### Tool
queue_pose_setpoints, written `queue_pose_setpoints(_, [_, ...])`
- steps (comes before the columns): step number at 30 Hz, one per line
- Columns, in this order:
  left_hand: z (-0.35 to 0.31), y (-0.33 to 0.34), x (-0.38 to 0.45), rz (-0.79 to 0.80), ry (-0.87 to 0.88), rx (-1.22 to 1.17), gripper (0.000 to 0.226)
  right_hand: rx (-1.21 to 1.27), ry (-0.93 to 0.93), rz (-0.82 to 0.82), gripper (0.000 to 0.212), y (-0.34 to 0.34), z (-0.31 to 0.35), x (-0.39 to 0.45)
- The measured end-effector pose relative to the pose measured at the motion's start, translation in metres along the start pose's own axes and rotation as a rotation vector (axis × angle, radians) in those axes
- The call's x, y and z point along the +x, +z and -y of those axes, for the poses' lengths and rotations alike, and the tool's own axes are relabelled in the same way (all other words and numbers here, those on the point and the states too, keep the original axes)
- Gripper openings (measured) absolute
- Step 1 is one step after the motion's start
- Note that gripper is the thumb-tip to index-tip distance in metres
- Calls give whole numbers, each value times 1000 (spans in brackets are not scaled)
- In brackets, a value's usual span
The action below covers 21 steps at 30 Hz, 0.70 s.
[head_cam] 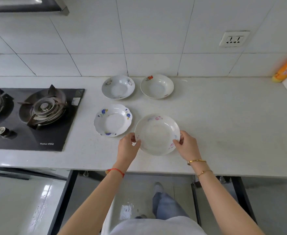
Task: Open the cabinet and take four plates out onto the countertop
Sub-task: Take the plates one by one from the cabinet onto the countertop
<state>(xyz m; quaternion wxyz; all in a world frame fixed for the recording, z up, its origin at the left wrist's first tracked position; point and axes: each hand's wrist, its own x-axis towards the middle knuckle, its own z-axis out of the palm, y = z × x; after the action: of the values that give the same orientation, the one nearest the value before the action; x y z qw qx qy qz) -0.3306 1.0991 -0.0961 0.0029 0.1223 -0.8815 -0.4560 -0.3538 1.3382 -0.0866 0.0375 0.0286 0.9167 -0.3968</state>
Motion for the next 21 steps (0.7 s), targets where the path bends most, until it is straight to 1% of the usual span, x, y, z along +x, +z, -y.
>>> queue_pose_setpoints(6, [-2, 33, 59, -15, -113, 15, 19, -19, 27, 67, 21, 3, -13, 75])
queue_pose_setpoints(10, [0, 45, 85, 0, -179, 34, 19, -36, 32, 112, 20, 9, -17, 112])
queue_pose_setpoints(15, [3, 51, 106, 9, -239, 58, 14, -40, 40, 152, 15, 18, -21, 137])
queue_pose_setpoints(21, [6, 54, 115, 47, -235, 95, 19, -36, 66, 168, 21, 24, -28, 146])
